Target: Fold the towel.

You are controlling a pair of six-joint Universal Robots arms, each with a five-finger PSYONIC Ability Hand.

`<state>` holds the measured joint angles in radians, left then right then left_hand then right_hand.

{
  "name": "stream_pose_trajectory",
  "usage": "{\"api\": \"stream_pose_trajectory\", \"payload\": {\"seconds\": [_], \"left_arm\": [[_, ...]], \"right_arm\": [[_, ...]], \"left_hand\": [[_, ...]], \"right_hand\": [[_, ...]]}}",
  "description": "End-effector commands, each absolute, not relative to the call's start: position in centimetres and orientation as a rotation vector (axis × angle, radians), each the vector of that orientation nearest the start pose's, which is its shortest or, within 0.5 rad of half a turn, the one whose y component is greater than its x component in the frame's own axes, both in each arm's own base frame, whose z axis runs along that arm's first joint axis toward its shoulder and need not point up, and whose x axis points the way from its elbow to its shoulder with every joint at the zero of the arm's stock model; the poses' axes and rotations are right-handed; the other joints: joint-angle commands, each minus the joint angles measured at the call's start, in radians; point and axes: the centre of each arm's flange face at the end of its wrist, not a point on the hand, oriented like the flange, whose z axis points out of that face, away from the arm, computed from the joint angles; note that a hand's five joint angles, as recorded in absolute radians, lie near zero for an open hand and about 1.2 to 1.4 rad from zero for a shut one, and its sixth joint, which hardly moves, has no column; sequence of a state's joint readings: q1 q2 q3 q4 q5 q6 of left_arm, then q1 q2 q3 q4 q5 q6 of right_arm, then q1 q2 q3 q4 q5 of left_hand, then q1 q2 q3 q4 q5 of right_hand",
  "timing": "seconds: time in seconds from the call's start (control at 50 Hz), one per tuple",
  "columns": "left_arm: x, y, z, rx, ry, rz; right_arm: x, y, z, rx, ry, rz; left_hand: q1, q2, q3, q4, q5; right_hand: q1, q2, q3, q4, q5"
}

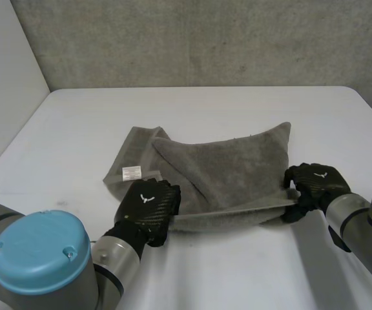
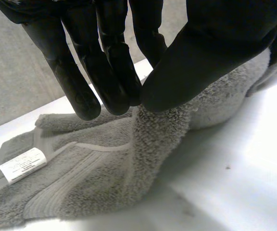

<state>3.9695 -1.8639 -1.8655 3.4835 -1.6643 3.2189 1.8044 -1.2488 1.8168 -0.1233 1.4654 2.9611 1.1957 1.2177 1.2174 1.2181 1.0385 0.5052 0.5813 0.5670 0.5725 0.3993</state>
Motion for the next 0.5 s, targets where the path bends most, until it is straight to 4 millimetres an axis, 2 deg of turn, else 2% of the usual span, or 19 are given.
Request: {"api": "stream_pose_trajectory", "payload": {"seconds": [0.02,0.1,0.14,0.16,0.18,0.2,0.22,0.24,0.26,0.28,0.3,0.32,0.34,0.36,0.38,0.4,0.42,0.46,0.5], "left_arm": [[-30.1,-15.6,16.2,0.983,2.582,-2.088],[-30.3,-15.9,16.6,0.975,2.571,-2.110],[-30.4,-16.1,16.9,0.971,2.561,-2.131],[-30.5,-16.2,17.7,0.961,2.540,-2.170],[-30.5,-16.2,17.7,0.961,2.540,-2.170],[-30.6,-16.3,19.1,0.947,2.504,-2.233],[-30.5,-16.4,21.2,0.916,2.452,-2.324],[-30.5,-16.4,21.2,0.915,2.452,-2.325],[-30.4,-16.4,23.2,0.880,2.395,-2.412],[-30.0,-16.7,25.2,0.836,2.337,-2.490],[-30.0,-16.7,25.2,0.835,2.336,-2.491],[-29.2,-17.0,27.4,0.777,2.265,-2.569],[-29.2,-17.0,27.5,0.776,2.265,-2.570],[-28.3,-17.1,29.5,0.731,2.202,-2.620],[-28.3,-17.1,29.6,0.730,2.201,-2.620],[-27.6,-17.1,31.1,0.723,2.161,-2.641],[-27.6,-17.1,31.1,0.723,2.160,-2.641],[-27.1,-16.8,32.2,0.751,2.142,-2.632],[-26.7,-16.3,32.6,0.828,2.158,-2.569]], "right_arm": [[20.0,-26.0,14.8,-0.576,2.469,-1.653],[20.4,-26.2,15.4,-0.595,2.413,-1.676],[20.9,-26.4,17.5,-0.634,2.324,-1.745],[20.9,-26.4,17.6,-0.634,2.324,-1.745],[21.1,-26.4,19.1,-0.652,2.268,-1.797],[21.2,-26.4,20.8,-0.670,2.228,-1.848],[21.2,-26.4,20.8,-0.670,2.228,-1.848],[21.2,-26.0,22.5,-0.710,2.202,-1.883],[21.2,-25.4,24.5,-0.759,2.173,-1.924],[21.2,-25.4,24.5,-0.760,2.172,-1.924],[21.0,-24.7,26.9,-0.803,2.140,-1.989],[20.8,-23.8,29.1,-0.853,2.109,-2.042],[20.8,-23.8,29.1,-0.854,2.109,-2.042],[20.7,-22.9,30.8,-0.927,2.086,-2.076],[20.7,-22.9,30.8,-0.928,2.086,-2.076],[20.7,-22.5,31.5,-0.992,2.098,-2.072],[20.7,-22.5,31.5,-0.993,2.098,-2.072],[20.6,-21.1,32.8,-1.216,2.148,-2.000],[20.6,-20.5,33.2,-1.296,2.159,-1.963]], "left_hand": [[0.201,0.179,0.179,0.178,0.183],[0.201,0.179,0.179,0.178,0.183],[0.201,0.179,0.179,0.178,0.183],[0.201,0.179,0.179,0.178,0.183],[0.201,0.179,0.179,0.178,0.183],[0.201,0.179,0.179,0.178,0.183],[0.201,0.179,0.179,0.178,0.183],[0.201,0.179,0.179,0.178,0.183],[0.201,0.179,0.179,0.178,0.183],[0.201,0.179,0.179,0.178,0.183],[0.201,0.179,0.179,0.178,0.183],[0.201,0.179,0.179,0.178,0.183],[0.201,0.179,0.179,0.178,0.183],[0.201,0.179,0.179,0.178,0.183],[0.201,0.179,0.179,0.178,0.183],[0.201,0.179,0.179,0.178,0.183],[0.201,0.179,0.179,0.178,0.183],[0.201,0.179,0.179,0.178,0.183],[0.201,0.179,0.179,0.178,0.183]], "right_hand": [[0.887,0.811,0.825,0.820,0.819],[0.891,0.815,0.829,0.824,0.822],[0.891,0.815,0.829,0.824,0.822],[0.891,0.815,0.829,0.824,0.822],[0.891,0.815,0.829,0.824,0.822],[0.891,0.815,0.829,0.824,0.822],[0.891,0.815,0.829,0.824,0.822],[0.891,0.815,0.829,0.824,0.822],[0.891,0.815,0.829,0.824,0.822],[0.891,0.815,0.829,0.824,0.822],[0.891,0.815,0.829,0.824,0.822],[0.891,0.815,0.829,0.824,0.822],[0.891,0.815,0.829,0.824,0.822],[0.891,0.815,0.829,0.824,0.822],[0.891,0.815,0.829,0.824,0.822],[0.891,0.815,0.829,0.824,0.822],[0.891,0.815,0.829,0.824,0.822],[0.891,0.815,0.829,0.824,0.822],[0.891,0.815,0.829,0.824,0.822]]}}
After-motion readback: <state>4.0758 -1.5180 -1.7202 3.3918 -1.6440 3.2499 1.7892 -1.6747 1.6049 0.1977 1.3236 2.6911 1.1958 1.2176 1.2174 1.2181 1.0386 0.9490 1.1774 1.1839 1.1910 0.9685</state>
